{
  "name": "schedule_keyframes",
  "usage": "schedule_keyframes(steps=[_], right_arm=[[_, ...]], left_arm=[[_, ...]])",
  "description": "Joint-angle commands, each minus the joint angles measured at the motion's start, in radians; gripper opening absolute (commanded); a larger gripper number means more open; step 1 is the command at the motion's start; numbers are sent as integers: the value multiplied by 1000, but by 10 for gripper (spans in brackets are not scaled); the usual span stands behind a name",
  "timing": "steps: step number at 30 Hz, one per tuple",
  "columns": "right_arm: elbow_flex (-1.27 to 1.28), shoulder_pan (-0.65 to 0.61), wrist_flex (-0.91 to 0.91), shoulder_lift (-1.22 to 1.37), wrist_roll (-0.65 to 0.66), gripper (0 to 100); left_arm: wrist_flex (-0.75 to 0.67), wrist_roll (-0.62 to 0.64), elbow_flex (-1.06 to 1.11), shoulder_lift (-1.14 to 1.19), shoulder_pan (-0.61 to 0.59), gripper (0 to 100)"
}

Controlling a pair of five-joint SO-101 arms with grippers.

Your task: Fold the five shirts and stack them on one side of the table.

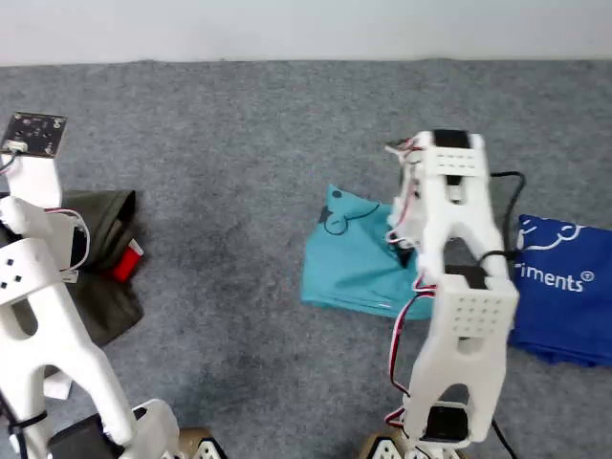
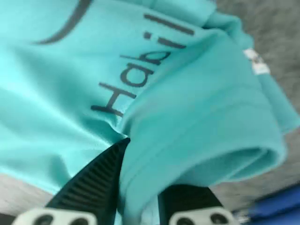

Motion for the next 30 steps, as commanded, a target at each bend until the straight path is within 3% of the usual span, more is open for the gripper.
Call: schedule_keyframes(steps=[1,4,9,18,24,30], right_arm=[[-51,93,13,-68,324,10],[-124,128,-42,-50,531,10],[-273,105,-162,16,729,10],[-450,-1,-262,159,766,21],[-534,-1,-260,173,540,258],[-655,-10,-231,171,130,237]], left_arm=[[20,-6,-4,-32,2,14],[20,-5,-4,-32,2,14],[20,-5,-4,-32,2,14],[21,-6,-4,-34,2,14],[21,-6,-4,-34,2,14],[21,-6,-4,-38,2,14]])
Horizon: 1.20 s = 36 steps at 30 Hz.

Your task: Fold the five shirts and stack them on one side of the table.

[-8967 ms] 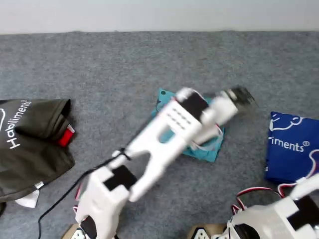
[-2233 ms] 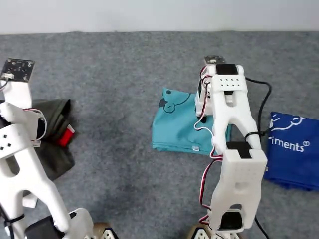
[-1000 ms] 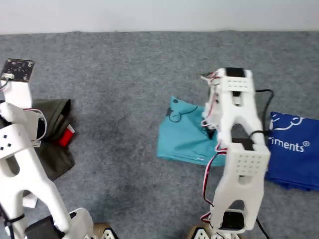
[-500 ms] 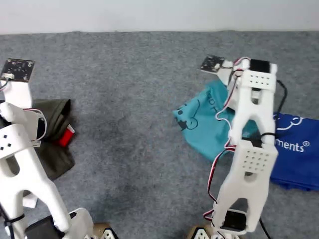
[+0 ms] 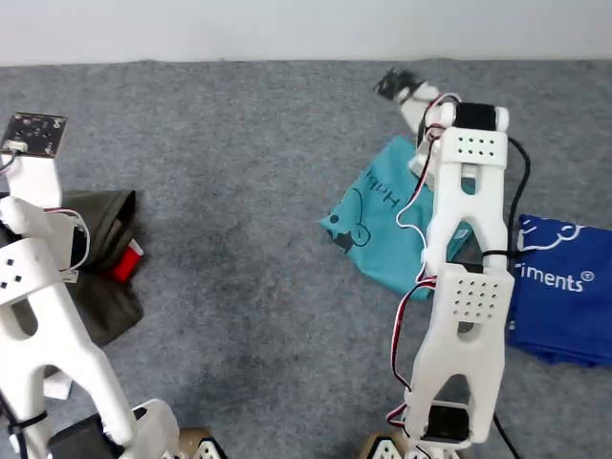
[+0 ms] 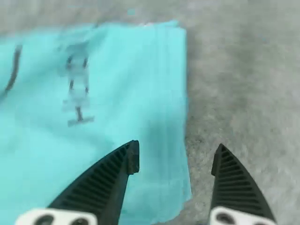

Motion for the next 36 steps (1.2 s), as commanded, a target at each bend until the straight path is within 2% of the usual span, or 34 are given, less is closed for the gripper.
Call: schedule_keyframes(steps=[1,8,11,14,16,20,26,36], right_arm=[[-114,-18,48,-19,-244,228],[-227,-87,294,-12,-569,136],[-219,-91,300,-19,-770,173],[-210,-88,303,-19,-1010,262],[-193,-84,303,-24,-1102,314],[-86,-94,303,-73,-1208,330],[201,-102,302,-176,-1292,332],[259,-71,248,-157,-1298,332]], left_arm=[[21,-6,-4,-38,2,14],[20,-6,-4,-34,2,14],[20,-6,-4,-34,2,14],[20,-6,-4,-34,2,14],[20,-6,-4,-34,2,14],[20,-6,-4,-37,2,14],[20,-6,-4,-34,2,14],[20,-6,-4,-32,2,14]])
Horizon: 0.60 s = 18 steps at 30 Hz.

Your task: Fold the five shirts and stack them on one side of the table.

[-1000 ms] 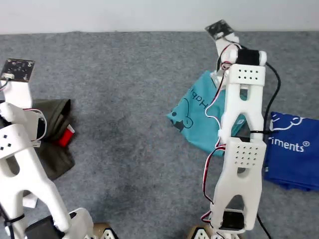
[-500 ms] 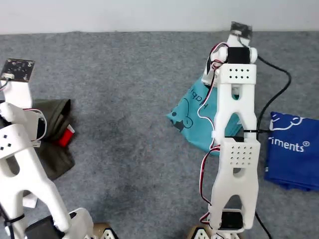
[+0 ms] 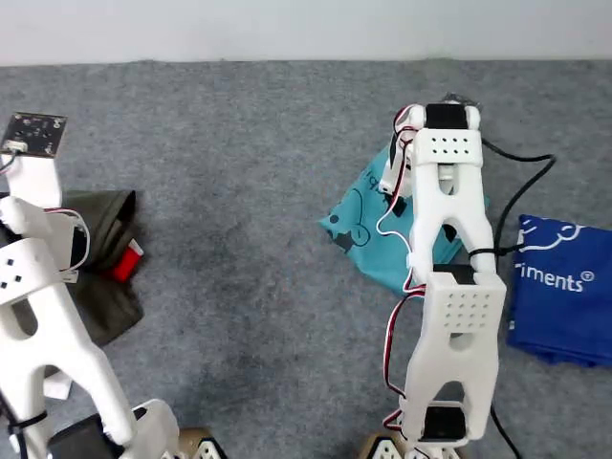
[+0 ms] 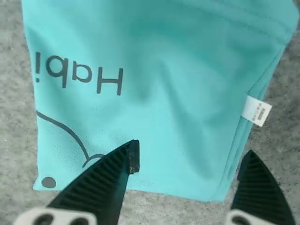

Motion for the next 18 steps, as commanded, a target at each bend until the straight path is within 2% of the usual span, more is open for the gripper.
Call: schedule_keyframes(steps=[1,6,11,15,18], right_arm=[[0,35,-19,5,-12,332],[-5,82,-53,104,-12,338],[-5,74,-74,179,-12,429],[-5,74,-108,231,-12,427],[-5,61,-105,275,-12,357]], left_arm=[[20,-6,-4,-32,2,14],[20,-6,-2,-32,2,14],[20,-6,44,-35,2,14],[20,-6,50,-41,2,14],[20,-6,48,-41,2,14]])
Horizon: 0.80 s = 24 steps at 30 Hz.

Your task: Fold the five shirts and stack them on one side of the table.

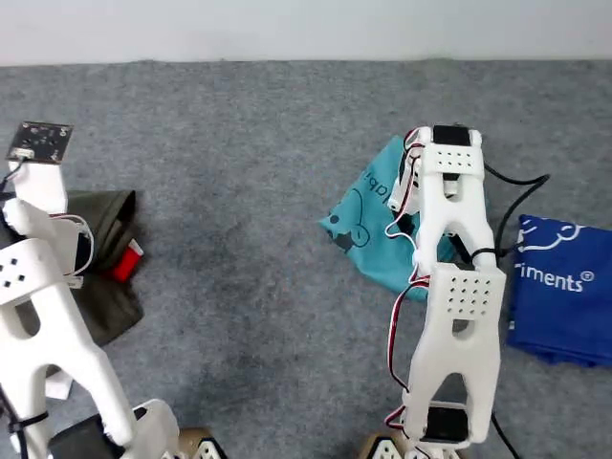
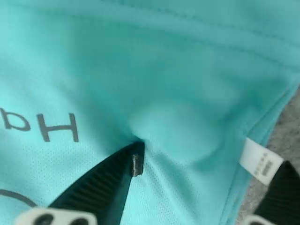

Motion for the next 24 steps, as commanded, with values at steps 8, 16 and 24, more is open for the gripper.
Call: schedule_keyframes(steps=[8,16,24], right_arm=[[-38,-5,22,81,-8,48],[-133,-7,140,64,195,10],[48,48,140,-239,414,10]], left_arm=[[21,-6,-5,-38,2,14],[21,-8,-7,-38,2,14],[21,-8,-7,-38,2,14]])
